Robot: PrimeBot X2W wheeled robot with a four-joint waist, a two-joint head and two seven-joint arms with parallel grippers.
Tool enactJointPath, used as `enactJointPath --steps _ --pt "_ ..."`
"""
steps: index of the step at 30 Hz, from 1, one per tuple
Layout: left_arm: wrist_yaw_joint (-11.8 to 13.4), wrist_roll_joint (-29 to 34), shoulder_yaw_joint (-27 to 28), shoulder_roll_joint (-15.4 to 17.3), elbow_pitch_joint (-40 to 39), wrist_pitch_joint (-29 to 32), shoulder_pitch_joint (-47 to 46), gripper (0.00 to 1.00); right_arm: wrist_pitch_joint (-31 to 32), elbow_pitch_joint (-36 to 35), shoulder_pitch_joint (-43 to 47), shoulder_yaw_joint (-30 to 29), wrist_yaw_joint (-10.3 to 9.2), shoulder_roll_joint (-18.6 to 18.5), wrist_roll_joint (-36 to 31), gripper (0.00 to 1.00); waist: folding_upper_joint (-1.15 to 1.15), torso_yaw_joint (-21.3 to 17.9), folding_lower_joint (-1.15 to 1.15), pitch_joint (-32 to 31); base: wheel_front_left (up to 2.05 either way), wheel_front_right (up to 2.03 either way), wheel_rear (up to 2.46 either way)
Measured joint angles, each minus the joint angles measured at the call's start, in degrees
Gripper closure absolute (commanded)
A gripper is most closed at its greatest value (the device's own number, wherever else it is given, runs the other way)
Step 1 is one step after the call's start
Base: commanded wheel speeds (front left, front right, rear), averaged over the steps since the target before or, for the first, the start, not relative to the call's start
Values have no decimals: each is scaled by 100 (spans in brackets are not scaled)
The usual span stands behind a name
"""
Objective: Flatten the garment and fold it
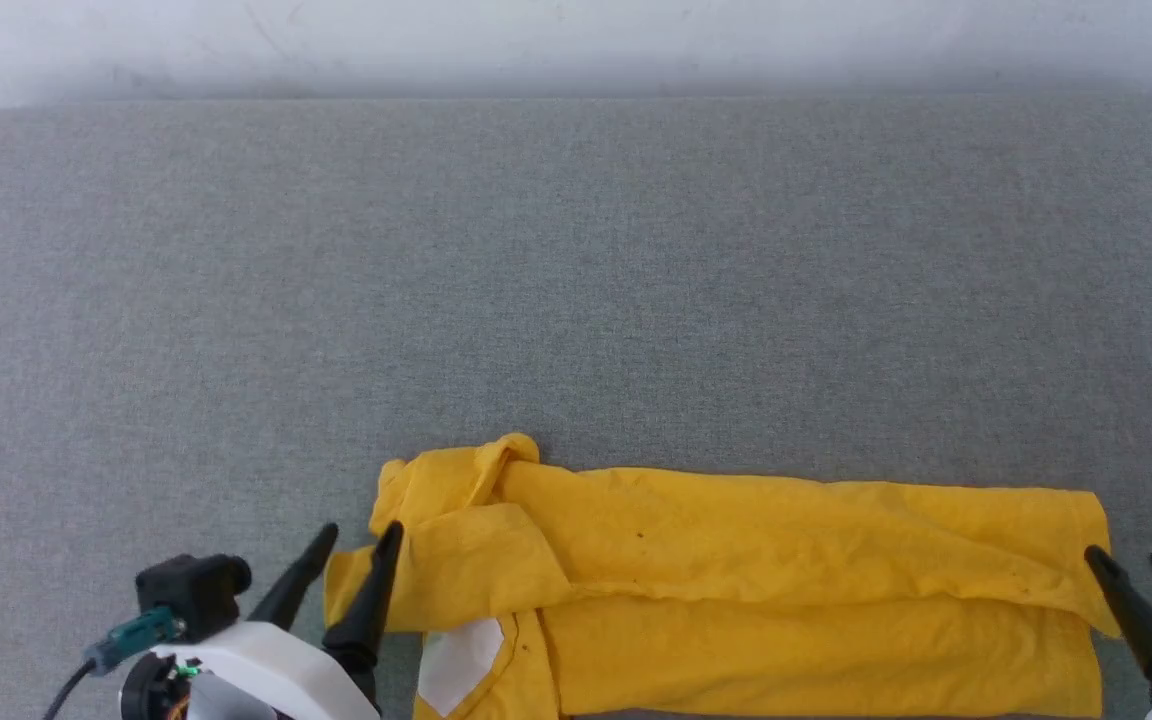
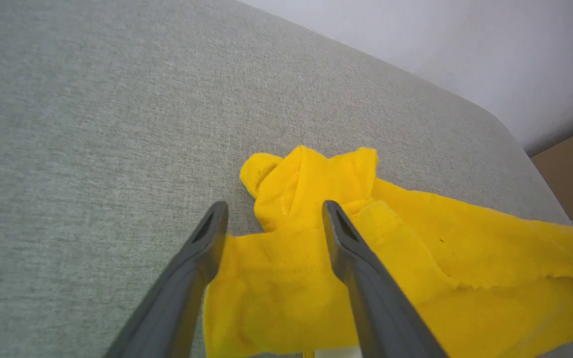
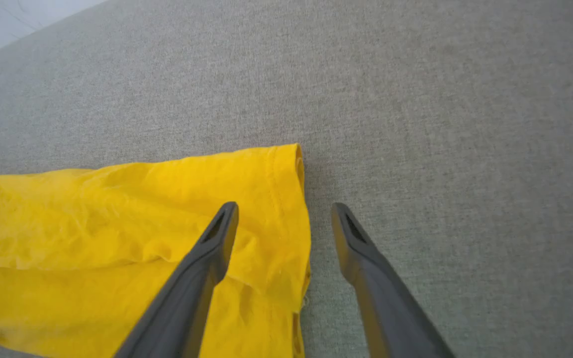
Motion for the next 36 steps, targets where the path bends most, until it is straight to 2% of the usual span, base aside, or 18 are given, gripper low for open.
enactJointPath --steps 4,8,12,15,23,24,25,30,36 --pt "207 38 286 3 -294 -376 46 0 -19 -244 2 -237 0 14 93 0 0 -4 0 8 0 0 0" --pt "698 448 684 3 -645 -1002 97 0 16 -316 35 -457 0 66 24 0 0 18 0 34 0 0 0" --pt "1101 1004 960 -113 -950 -1299 143 0 166 -222 140 -460 0 226 -57 0 0 66 0 93 0 0 0" --pt "1236 1365 1100 -321 -1102 -1348 173 0 278 -89 156 -416 0 339 -57 0 0 108 0 152 0 0 0" --pt "1228 2232 1224 -552 -1176 -1357 258 0 476 344 142 -285 0 394 -62 0 -1 223 0 247 0 0 0" --pt "1227 2316 1227 -565 -1172 -1357 281 0 530 364 130 -246 -1 380 -32 54 -1 234 0 236 0 0 0" --pt "1215 2374 1237 -597 -1171 -1357 293 0 611 379 127 -214 -1 366 24 100 -1 245 0 220 0 0 0" --pt "1067 2504 1267 -816 -1152 -1357 298 0 758 364 125 -182 -1 397 243 100 -1 304 0 133 0 0 0" --pt "893 2569 1347 -966 -1103 -1357 307 0 222 376 -151 -738 1 319 -109 100 -1 308 0 124 0 0 0"
